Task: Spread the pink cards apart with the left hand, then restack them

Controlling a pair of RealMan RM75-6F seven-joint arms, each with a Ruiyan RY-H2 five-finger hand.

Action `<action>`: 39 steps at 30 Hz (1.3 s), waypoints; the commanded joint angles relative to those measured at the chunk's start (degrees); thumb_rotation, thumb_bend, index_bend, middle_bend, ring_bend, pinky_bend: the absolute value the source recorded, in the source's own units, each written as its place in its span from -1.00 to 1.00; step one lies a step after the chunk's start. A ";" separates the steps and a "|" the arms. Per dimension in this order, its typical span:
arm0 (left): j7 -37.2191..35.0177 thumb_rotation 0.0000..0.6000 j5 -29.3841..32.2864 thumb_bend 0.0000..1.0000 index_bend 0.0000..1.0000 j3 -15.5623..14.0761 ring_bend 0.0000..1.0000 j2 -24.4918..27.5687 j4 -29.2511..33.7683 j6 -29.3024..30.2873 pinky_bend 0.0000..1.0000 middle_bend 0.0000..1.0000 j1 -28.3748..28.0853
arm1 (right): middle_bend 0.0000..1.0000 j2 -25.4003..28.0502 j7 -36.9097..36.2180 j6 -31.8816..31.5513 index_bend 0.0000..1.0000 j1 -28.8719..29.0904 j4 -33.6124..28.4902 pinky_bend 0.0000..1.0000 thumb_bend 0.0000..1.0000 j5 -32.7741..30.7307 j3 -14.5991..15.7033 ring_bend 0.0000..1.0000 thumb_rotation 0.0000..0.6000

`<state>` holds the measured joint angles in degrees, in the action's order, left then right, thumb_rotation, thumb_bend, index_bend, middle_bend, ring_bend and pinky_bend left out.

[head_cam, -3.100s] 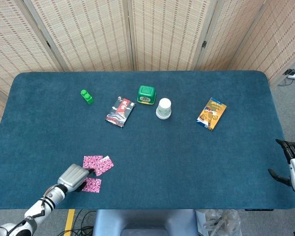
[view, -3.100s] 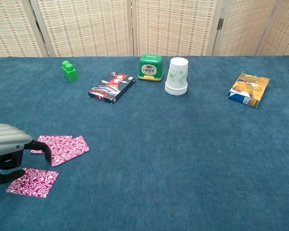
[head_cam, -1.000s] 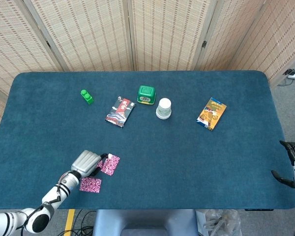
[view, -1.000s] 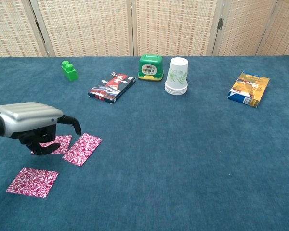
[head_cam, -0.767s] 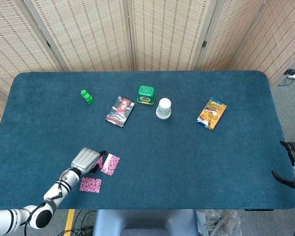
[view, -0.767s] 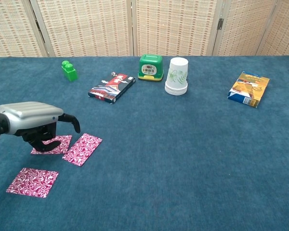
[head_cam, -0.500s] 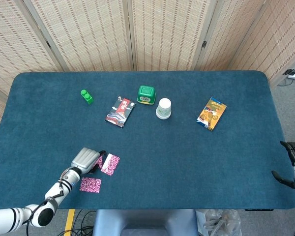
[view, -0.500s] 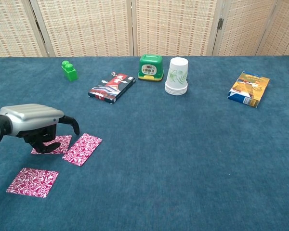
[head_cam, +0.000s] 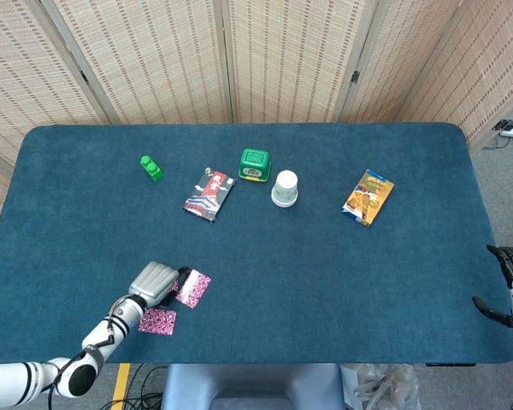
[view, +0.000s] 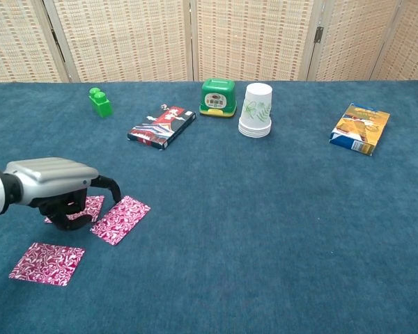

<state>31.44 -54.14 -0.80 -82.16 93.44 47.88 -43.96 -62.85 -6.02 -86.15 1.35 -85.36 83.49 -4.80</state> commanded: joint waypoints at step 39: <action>-6.25 1.00 -15.71 -0.34 -0.39 -2.28 0.81 4.09 2.16 14.67 1.00 0.94 9.56 | -0.56 0.01 -0.40 0.14 -0.75 0.87 0.42 -0.63 -0.56 1.56 -0.03 -0.59 1.00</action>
<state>24.65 -70.41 -3.35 -77.28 96.38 63.02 -34.51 -62.84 -6.43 -86.02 2.22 -84.93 85.05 -4.83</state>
